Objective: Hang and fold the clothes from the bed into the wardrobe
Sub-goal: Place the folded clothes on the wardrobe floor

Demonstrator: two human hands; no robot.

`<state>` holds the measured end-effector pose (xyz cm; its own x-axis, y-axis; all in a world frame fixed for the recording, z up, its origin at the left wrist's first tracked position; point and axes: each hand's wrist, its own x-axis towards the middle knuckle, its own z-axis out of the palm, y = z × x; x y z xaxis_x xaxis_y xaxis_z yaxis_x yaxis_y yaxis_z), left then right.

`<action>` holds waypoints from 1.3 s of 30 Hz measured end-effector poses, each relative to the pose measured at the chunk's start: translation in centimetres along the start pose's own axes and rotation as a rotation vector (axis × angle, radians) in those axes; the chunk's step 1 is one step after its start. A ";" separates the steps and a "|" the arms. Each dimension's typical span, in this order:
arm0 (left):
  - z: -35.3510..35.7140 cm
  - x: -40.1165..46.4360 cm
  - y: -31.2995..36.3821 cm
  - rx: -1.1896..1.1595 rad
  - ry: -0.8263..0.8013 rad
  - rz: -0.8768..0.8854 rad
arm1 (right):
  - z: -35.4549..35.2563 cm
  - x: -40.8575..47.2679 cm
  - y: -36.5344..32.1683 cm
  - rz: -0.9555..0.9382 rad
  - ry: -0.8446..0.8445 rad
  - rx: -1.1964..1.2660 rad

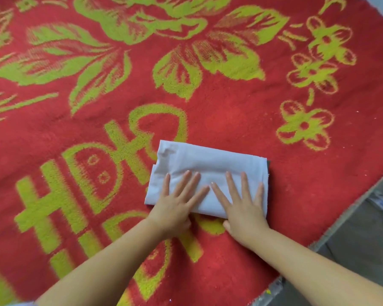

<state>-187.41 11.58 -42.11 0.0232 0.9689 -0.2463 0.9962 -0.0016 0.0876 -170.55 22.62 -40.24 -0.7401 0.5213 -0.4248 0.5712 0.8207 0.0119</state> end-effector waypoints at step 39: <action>-51.9 -17.9 -2.6 0.115 0.113 -0.963 | -54.6 -7.6 -8.4 -0.647 0.387 -0.191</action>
<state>-194.80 7.06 12.13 -0.8071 0.5863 -0.0692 0.5871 0.7847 -0.1988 -189.10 24.50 12.34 -0.9967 -0.0591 -0.0549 -0.0613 0.9973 0.0397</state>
